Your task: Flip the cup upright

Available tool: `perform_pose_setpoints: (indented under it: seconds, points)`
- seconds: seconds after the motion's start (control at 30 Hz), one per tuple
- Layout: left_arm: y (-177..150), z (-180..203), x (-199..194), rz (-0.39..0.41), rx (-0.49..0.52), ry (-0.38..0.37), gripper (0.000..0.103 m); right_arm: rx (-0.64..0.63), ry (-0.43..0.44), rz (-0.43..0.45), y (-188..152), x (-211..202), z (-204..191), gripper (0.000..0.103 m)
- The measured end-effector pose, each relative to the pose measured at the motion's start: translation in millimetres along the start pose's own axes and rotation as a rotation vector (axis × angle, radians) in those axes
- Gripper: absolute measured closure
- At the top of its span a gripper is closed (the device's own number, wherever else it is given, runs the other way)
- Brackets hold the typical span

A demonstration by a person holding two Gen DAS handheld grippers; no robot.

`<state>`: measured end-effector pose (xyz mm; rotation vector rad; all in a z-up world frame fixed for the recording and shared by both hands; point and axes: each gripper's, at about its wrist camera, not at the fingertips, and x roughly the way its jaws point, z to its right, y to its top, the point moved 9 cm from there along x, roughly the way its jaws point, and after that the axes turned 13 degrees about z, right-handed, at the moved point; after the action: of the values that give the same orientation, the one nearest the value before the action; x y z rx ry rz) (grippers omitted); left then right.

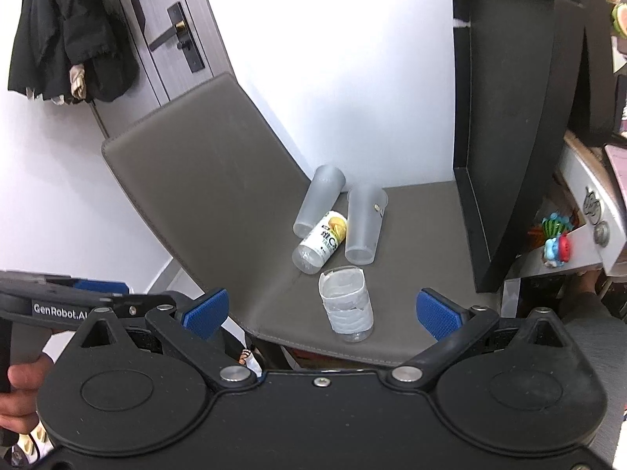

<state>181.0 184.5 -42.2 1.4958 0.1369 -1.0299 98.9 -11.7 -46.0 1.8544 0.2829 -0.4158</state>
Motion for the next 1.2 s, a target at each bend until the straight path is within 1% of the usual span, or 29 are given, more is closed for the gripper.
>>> perform_pose_setpoints:
  seconds: [0.2, 0.33, 0.63, 1.2]
  points:
    - [1.8, -0.6, -16.0, 0.027, 0.008, -0.016, 0.012, -0.008, 0.003, 0.044, 10.8, -20.5, -0.9, 0.000]
    - [3.0, -2.0, -21.2, 0.032, 0.014, -0.015, 0.012, 0.004, -0.007, 0.044, 12.9, -25.0, 1.9, 0.000]
    - [6.1, -2.5, -28.6, 0.049, 0.013, -0.015, 0.012, 0.009, 0.031, 0.039, 11.9, -28.2, -7.2, 0.000]
    - [1.5, -9.3, -20.6, 0.023, -0.008, -0.003, 0.012, 0.016, 0.016, 0.030, 6.3, -24.0, -2.9, 0.000]
